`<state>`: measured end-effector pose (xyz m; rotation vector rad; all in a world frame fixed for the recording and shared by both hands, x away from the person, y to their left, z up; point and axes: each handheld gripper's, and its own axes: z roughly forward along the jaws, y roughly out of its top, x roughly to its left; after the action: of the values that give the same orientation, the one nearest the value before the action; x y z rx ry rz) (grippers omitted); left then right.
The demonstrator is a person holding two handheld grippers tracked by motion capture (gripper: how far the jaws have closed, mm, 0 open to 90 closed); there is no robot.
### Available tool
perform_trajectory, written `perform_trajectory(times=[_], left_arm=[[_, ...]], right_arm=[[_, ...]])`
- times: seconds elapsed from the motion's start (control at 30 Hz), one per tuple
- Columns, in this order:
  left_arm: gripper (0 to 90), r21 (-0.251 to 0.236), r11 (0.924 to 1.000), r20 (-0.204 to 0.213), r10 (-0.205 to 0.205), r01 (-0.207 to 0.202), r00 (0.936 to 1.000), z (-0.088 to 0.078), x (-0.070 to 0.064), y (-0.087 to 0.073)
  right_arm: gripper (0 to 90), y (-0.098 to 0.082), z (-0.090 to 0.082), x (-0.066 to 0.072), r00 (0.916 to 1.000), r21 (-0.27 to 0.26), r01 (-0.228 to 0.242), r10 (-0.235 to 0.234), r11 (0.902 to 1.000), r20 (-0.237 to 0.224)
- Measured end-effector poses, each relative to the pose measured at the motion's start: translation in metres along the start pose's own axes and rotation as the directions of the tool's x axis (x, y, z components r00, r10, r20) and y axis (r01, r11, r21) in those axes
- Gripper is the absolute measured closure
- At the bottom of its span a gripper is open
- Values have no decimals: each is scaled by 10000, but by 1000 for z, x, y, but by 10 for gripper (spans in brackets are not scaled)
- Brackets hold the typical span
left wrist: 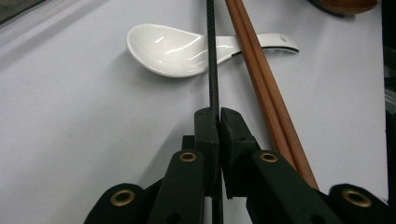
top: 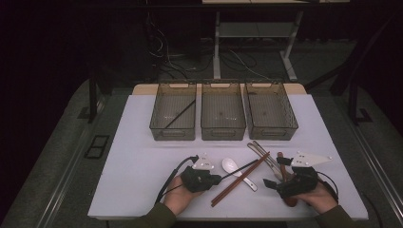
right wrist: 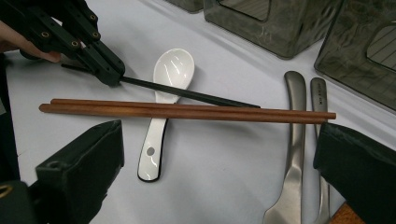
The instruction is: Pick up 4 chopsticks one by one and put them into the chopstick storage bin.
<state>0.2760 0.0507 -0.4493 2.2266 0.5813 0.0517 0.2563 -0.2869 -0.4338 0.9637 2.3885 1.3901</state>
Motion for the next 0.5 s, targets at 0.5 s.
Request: perform_trajectory(times=[0.5], left_arm=[[857, -400, 9992, -9, -26, 25, 10000, -16, 9, 2]], right_arm=[[16, 0, 0, 0, 10000, -22, 31, -31, 10000, -7]])
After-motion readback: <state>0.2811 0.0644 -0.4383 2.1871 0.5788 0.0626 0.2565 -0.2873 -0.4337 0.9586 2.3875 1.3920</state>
